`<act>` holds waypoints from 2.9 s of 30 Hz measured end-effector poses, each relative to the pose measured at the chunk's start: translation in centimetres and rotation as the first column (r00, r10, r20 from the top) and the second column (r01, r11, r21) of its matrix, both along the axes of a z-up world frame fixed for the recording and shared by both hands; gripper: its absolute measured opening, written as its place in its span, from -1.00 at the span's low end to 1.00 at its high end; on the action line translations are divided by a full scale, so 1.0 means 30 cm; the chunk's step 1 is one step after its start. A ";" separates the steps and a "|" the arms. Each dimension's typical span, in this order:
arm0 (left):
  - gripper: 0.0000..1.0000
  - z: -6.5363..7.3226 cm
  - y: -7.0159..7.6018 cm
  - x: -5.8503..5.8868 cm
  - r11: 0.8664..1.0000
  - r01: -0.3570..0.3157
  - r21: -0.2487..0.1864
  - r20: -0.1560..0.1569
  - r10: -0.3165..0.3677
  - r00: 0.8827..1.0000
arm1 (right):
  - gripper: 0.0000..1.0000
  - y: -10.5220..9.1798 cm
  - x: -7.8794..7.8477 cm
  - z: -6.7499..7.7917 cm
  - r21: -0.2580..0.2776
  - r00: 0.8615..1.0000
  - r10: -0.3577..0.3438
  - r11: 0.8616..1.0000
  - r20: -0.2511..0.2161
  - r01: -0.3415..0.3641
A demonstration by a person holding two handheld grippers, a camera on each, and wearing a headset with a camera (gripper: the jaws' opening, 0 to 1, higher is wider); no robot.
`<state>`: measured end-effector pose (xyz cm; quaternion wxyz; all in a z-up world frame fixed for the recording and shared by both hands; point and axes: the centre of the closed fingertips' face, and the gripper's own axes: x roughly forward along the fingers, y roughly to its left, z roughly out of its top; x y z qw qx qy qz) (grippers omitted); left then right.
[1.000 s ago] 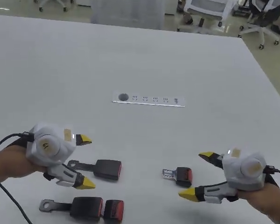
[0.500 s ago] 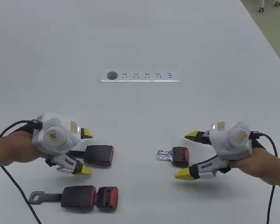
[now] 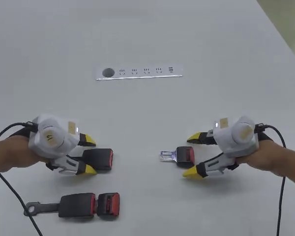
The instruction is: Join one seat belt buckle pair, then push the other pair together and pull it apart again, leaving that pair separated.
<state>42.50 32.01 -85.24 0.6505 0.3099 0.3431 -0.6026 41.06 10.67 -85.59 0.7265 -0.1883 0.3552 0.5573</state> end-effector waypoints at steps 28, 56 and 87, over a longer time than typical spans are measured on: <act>-0.32 -0.003 0.007 -0.020 0.995 0.077 0.058 0.013 -0.078 0.997 | -0.28 -0.003 0.001 -0.009 0.012 0.995 0.096 0.995 0.021 -0.096; -0.32 -0.006 0.006 -0.020 0.993 0.074 0.094 -0.006 -0.074 0.997 | -0.28 0.049 -0.001 -0.005 0.075 0.987 0.158 0.984 0.031 -0.160; -0.32 -0.009 0.010 -0.020 0.991 0.088 0.100 -0.009 -0.087 0.996 | -0.28 0.349 0.015 -0.008 0.140 0.979 0.194 0.969 0.069 -0.202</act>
